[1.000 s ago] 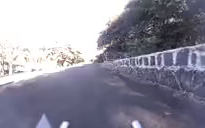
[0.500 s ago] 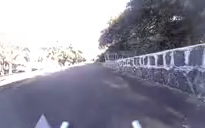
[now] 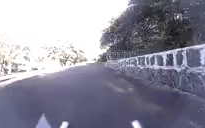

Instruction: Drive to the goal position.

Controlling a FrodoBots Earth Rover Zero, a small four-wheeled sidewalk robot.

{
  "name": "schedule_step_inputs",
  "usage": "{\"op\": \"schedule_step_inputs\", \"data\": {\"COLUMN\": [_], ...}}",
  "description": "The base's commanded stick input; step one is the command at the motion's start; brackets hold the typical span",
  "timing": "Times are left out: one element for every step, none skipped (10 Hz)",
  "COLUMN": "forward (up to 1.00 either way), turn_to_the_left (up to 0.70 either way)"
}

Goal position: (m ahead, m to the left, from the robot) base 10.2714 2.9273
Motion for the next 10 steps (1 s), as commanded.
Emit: {"op": "schedule_step_inputs", "data": {"forward": [0.7, 0.7, 0.7, 0.7, 0.7, 0.7, 0.7, 0.7, 0.7, 0.7], "turn_to_the_left": [0.0, 0.0, 0.0, 0.0, -0.1, -0.24, -0.35, -0.35, -0.35, -0.35]}}
